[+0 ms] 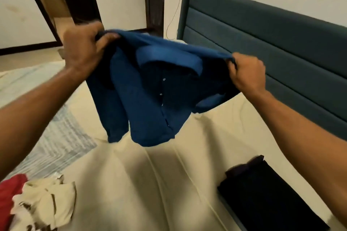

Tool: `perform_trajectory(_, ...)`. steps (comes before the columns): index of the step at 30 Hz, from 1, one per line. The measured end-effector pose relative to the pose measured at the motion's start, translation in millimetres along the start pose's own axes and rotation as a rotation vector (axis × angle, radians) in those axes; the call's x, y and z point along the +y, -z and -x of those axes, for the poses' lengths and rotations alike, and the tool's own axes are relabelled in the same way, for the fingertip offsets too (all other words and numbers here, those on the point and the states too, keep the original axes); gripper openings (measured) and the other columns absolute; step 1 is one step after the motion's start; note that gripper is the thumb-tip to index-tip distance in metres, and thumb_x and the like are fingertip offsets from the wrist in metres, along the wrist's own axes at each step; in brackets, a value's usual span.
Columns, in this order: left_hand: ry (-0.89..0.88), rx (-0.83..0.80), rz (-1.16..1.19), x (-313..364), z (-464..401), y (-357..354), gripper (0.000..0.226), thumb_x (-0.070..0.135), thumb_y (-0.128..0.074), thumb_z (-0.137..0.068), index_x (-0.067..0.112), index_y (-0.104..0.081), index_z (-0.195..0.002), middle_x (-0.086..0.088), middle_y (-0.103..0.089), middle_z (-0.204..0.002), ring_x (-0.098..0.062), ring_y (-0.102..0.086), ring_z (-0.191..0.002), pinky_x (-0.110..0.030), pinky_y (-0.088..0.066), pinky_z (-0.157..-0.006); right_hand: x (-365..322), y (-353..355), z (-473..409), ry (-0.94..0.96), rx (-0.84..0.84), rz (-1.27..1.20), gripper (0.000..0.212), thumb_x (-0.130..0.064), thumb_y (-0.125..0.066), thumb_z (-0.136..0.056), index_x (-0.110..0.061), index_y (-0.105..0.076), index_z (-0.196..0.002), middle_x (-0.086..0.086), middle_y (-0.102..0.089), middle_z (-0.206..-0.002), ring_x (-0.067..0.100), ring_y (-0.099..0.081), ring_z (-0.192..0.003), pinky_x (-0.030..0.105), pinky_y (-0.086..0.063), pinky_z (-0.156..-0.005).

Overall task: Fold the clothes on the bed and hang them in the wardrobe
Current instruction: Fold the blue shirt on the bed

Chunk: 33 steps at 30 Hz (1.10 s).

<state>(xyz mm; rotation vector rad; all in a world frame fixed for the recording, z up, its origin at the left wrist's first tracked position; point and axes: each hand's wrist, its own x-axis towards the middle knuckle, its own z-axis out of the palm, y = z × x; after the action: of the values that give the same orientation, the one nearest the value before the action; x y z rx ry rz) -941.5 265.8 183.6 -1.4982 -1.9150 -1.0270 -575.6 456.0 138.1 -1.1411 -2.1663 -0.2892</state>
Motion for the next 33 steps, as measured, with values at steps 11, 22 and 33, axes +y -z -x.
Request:
perform_trajectory(11,-0.129,-1.09,0.197,71.9,437.4,-24.8,0.037,0.062,-0.043,-0.084,0.025,-0.042,-0.085,0.008,-0.062,-0.061,-0.015,-0.061,-0.046,-0.024,-0.039,-0.033,75.1,-27.5,316.4,0.148,-1.063,0.366,0.039,-0.054,-0.033,-0.102,-0.035,-0.054,-0.129,-0.004,-0.064,-0.125,0.024,-0.064,-0.11,0.035,-0.049,-0.084)
perform_trajectory(22,-0.205,-1.515,0.054,144.1,636.7,-34.8,0.044,0.059,-0.034,-0.102,0.022,-0.056,-0.11,-0.006,-0.067,-0.112,-0.029,-0.062,-0.104,-0.036,-0.042,-0.075,76.9,-5.9,514.6,0.099,-1.33,0.497,0.043,-0.053,-0.03,-0.103,-0.039,-0.044,-0.142,-0.005,-0.057,-0.135,0.021,-0.061,-0.118,0.034,-0.049,-0.086)
perform_trajectory(33,-0.24,-1.622,0.24,182.5,685.9,-28.9,0.077,0.08,-0.015,-0.089,0.016,-0.057,-0.089,0.002,-0.055,-0.079,-0.019,-0.058,-0.076,-0.033,-0.046,-0.068,90.9,-1.7,561.9,0.069,-1.28,0.666,0.045,-0.032,-0.03,-0.107,-0.035,-0.032,-0.152,0.001,-0.047,-0.14,0.025,-0.048,-0.125,0.037,-0.043,-0.096)
